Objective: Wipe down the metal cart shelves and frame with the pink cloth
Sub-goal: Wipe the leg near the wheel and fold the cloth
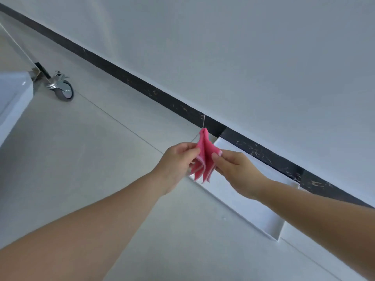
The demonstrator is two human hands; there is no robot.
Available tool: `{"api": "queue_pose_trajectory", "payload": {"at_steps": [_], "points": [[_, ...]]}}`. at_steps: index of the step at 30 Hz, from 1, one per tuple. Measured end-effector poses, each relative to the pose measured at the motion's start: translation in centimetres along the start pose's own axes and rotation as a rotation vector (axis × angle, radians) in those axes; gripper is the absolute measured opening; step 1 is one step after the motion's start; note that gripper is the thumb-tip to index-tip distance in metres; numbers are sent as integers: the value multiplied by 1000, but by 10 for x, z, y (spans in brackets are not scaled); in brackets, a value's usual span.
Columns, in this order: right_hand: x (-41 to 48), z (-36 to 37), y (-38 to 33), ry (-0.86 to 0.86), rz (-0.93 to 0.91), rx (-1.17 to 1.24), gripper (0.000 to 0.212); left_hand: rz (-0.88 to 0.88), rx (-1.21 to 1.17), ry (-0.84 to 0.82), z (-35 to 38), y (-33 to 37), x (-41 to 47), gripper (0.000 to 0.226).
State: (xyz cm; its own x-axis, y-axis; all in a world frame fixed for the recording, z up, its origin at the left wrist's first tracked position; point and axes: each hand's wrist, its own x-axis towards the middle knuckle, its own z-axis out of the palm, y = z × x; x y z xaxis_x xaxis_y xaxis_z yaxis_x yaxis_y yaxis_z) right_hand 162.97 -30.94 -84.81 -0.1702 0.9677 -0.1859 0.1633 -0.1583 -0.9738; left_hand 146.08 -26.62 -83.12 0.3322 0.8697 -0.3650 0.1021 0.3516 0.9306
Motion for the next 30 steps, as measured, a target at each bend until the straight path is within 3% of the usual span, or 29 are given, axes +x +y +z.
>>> {"api": "queue_pose_trajectory", "payload": {"at_steps": [3,6,8,10,11,13,15,18,20,23,27,30], "points": [[-14,-28,24,246,165,317,36,-50,79,102,26,-17,22,21],[-25,-57,63,530,369,392,29,-102,214,170,50,-33,45,26],[-32,-70,87,607,474,376,25,-124,308,188,65,-42,59,34],[-39,-77,103,613,547,356,18,-175,295,89,78,-52,70,52],[-42,-80,108,608,575,318,25,-199,267,18,84,-58,75,61],[-46,-86,116,585,600,182,58,-182,324,-73,91,-67,85,63],[-48,-91,122,563,584,40,80,-36,571,-61,95,-69,99,48],[-43,-94,132,515,560,-107,58,97,846,-73,95,-71,117,38],[-38,-94,142,403,608,-316,46,63,1059,-181,93,-80,123,54],[-34,-99,153,217,696,-621,59,-19,1329,-303,90,-95,118,57],[-26,-110,154,231,728,-874,54,6,1354,-338,87,-103,102,51],[-17,-112,141,238,686,-895,43,55,1309,-322,80,-98,95,48]]}}
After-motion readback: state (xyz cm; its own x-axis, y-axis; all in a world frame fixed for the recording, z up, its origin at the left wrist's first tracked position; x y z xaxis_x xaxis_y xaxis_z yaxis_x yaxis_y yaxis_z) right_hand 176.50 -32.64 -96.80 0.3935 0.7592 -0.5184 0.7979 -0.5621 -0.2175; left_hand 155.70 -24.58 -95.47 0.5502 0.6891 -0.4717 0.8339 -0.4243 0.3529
